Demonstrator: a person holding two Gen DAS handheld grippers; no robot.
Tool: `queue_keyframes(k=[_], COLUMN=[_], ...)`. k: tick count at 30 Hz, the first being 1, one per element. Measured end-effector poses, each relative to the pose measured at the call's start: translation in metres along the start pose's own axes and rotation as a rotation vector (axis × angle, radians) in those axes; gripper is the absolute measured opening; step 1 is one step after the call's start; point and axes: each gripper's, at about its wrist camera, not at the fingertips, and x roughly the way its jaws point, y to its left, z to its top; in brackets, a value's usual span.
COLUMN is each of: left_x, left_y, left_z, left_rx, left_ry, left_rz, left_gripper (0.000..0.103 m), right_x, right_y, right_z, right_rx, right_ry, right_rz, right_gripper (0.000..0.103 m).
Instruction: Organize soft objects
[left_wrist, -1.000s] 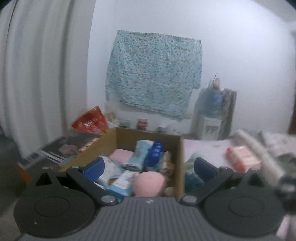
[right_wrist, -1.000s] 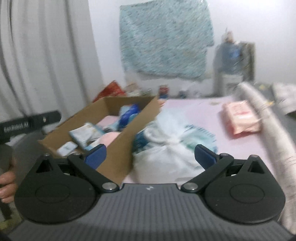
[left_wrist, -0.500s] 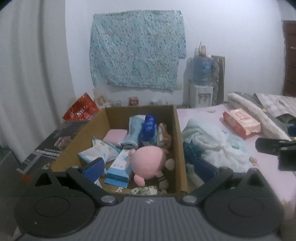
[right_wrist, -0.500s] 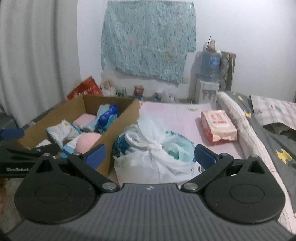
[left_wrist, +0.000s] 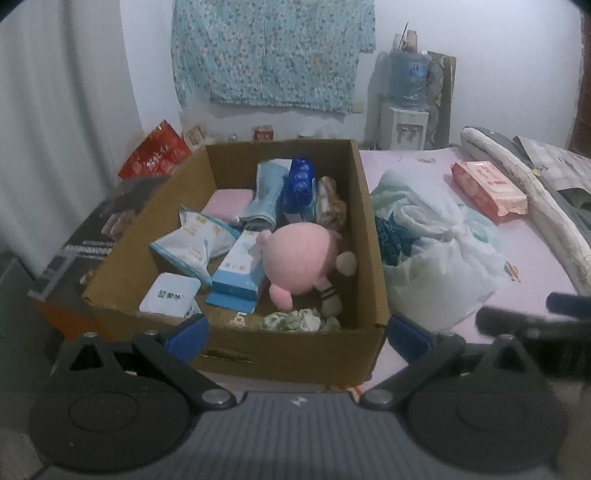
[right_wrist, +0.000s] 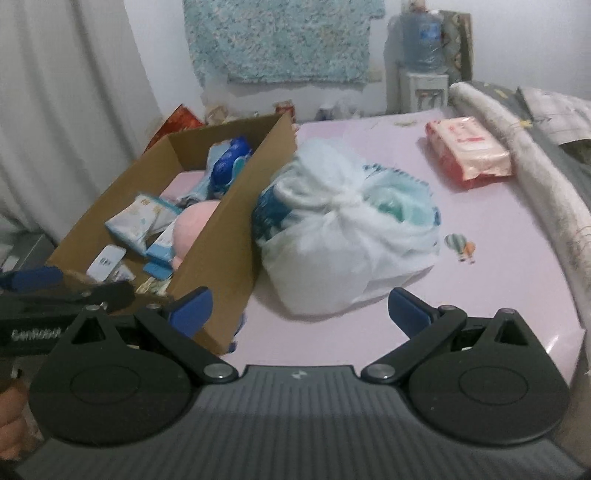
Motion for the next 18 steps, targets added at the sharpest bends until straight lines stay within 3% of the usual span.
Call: queue_keyframes(k=[8, 18], left_x=[0.005, 0.010], left_y=[0.003, 0.006], left_z=[0.005, 0.006], left_rx=[-0.005, -0.014], left_ry=[0.031, 0.074], left_rz=[0.011, 0.017], left_gripper=[0.103, 0.103], right_x=[0.012, 0.010], right_y=[-0.002, -0.003], right_z=[0.004, 0.011], right_rx=[0.009, -0.003], right_ry=[0.055, 0.047], right_rz=[-0.020, -0.050], right_gripper=[0.102, 0.102])
